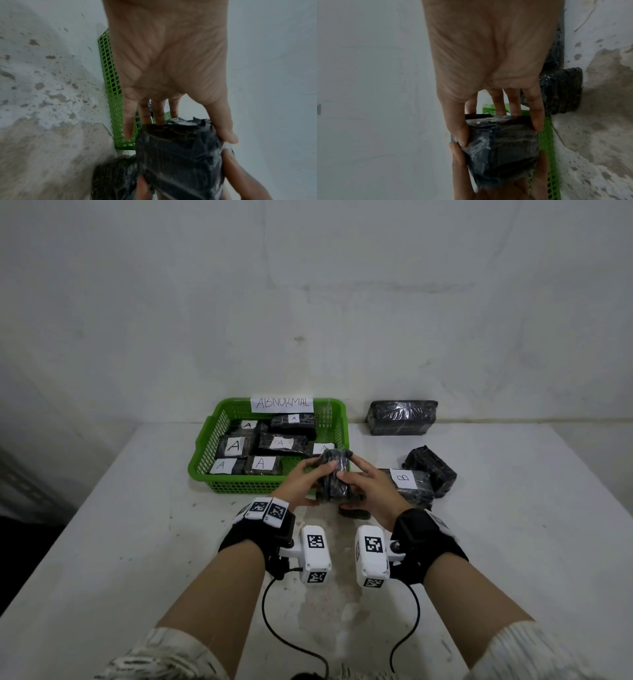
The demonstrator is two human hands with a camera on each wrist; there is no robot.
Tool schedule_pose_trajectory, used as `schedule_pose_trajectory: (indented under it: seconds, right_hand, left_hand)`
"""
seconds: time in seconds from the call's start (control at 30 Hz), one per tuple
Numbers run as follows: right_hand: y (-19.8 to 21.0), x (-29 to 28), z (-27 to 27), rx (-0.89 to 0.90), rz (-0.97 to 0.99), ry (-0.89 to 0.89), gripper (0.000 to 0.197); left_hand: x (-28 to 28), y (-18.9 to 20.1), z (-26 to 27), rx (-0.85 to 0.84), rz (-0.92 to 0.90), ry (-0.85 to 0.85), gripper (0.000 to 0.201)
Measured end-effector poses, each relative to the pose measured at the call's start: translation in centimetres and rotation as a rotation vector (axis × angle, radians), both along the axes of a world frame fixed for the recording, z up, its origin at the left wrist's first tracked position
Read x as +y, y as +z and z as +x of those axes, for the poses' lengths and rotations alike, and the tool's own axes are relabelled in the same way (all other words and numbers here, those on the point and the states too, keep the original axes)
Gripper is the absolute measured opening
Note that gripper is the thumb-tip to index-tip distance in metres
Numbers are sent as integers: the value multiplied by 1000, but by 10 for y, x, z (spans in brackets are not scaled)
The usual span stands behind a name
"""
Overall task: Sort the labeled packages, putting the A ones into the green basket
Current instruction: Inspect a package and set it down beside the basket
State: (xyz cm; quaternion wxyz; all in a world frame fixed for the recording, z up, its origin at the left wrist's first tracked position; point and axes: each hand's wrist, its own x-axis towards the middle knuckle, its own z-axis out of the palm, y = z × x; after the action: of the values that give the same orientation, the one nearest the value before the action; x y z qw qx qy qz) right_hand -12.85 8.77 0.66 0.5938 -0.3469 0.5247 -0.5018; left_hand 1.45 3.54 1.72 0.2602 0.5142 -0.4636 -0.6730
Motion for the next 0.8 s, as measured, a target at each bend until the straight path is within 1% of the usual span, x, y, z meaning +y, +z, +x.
schedule_pose_trajectory:
  seconds: [0.07, 0.13, 0.2, 0.27, 0.37, 0.43, 0.5, 0.57, 0.67, 0.7, 0.73, 0.77, 0.8]
  right_hand:
    - [-2, -1, -1, -19, 0, 25, 66]
    - [-4, -3, -1, -14, -2, 66, 77]
    - [-3, -2, -2, 9, -7, 84, 84]
    - [-1, -2, -3, 33, -20, 77, 85]
    - [-2, 0, -4, 40, -17, 70, 84]
    - [-3, 0, -2, 36, -6, 92, 84]
    - [-3, 0, -1, 19, -4, 105, 78]
    - [-3, 0, 0, 3, -2, 92, 73]
    - [-4, 0, 0, 83, -40, 16, 69]
    - [-4, 0, 0, 122, -62, -19, 68]
    - [-4, 0, 0, 142, -86, -57, 65]
    - [-4, 0, 0, 125, -102, -96, 62]
    - [-3, 0, -1, 69, -103, -139, 57]
  left_hand:
    - [-1, 0, -2, 40, -3, 57, 51]
    - [-3, 0, -5, 50, -4, 79, 53]
    - [-4, -2, -5, 55, 10, 56, 53]
    - [-5, -5, -3, 53, 23, 0, 53]
    - [-5, -9, -2, 50, 19, -52, 58]
    - [-5, -11, -2, 49, 11, -18, 59]
    - [-5, -12, -1, 60, 17, 11, 54]
    - [-3, -12, 1, 56, 27, -3, 50]
    - [-3, -13, 3, 29, 39, 33, 63]
    - [-3, -11, 3, 23, 19, 54, 63]
    - [-4, -11, 2, 23, -14, 70, 59]
    - [-5, -10, 2, 50, -44, 85, 51]
    - [-6, -8, 1, 84, -65, 91, 43]
